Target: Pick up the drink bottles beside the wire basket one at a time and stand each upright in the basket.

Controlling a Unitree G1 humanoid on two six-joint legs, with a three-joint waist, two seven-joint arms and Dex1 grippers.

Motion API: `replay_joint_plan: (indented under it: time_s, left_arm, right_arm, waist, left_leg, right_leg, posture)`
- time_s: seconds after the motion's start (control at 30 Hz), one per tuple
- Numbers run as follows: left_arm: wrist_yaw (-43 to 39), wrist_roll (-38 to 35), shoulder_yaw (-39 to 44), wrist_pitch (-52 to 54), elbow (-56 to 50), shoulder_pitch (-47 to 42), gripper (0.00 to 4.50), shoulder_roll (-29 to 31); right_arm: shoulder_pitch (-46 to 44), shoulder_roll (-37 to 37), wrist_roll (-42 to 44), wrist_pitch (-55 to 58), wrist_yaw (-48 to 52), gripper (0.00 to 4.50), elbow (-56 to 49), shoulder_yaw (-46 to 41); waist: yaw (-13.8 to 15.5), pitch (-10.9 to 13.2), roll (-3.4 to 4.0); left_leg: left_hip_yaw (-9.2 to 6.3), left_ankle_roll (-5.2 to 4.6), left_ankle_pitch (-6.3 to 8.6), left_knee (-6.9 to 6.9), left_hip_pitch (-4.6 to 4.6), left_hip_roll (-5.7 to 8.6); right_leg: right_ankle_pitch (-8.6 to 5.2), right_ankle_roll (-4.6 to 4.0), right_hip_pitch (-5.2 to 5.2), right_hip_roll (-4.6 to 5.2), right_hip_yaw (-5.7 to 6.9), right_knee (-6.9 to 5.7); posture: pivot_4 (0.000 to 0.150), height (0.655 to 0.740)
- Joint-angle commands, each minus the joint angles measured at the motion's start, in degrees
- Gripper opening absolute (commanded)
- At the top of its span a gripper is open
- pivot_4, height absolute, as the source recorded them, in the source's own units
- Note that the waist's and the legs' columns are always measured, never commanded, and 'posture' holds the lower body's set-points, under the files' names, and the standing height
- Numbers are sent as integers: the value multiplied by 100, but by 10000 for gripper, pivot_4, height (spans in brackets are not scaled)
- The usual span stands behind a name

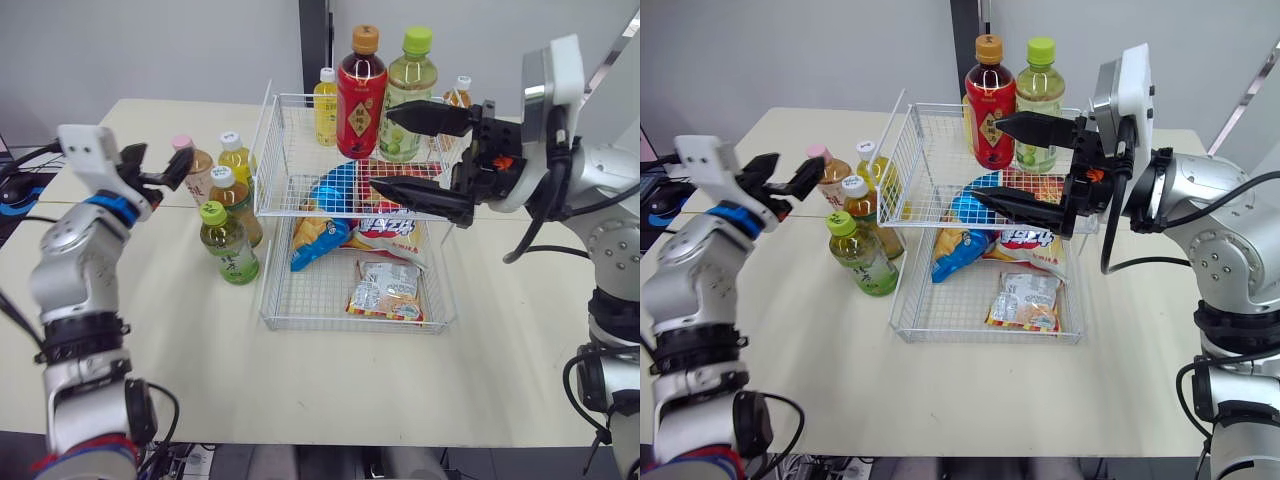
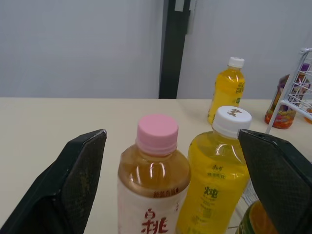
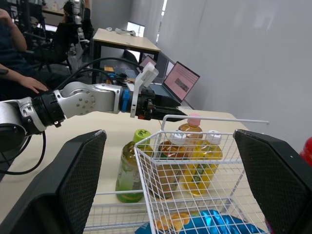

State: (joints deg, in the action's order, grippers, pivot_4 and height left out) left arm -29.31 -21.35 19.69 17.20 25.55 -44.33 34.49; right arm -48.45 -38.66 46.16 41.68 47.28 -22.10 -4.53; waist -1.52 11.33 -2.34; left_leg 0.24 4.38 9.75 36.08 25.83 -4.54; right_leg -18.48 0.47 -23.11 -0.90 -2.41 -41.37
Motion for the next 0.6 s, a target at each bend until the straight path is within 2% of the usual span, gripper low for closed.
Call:
replay_joint_plan:
  time_s: [0.03,0.3,0.6]
  left_arm:
    - [12,386,-244,-696,955,-638,44783,-51]
    - [205,908,-509,-1574,2705,-1646,44783,-150]
    - [201,920,-422,-1848,3012,-1655,44783,-25]
  right_arm:
    - [4,-108,86,52,-277,45000,-367,-297]
    - [163,-273,190,227,-596,45000,-652,-472]
    - [149,-319,254,241,-702,45000,-672,-476]
  waist:
    - [-10,0,0]
    - [-14,0,0]
    - [-13,0,0]
  left_leg:
    - [2,0,0,0,0,2]
    - [3,0,0,0,2,3]
    - [3,0,0,0,2,2]
  right_leg:
    - [0,0,0,1,-3,-1]
    - [0,0,0,1,-2,1]
    - [0,1,0,1,-1,0]
  posture:
    - [1500,7400]
    - [1500,7400]
    - [1500,7400]
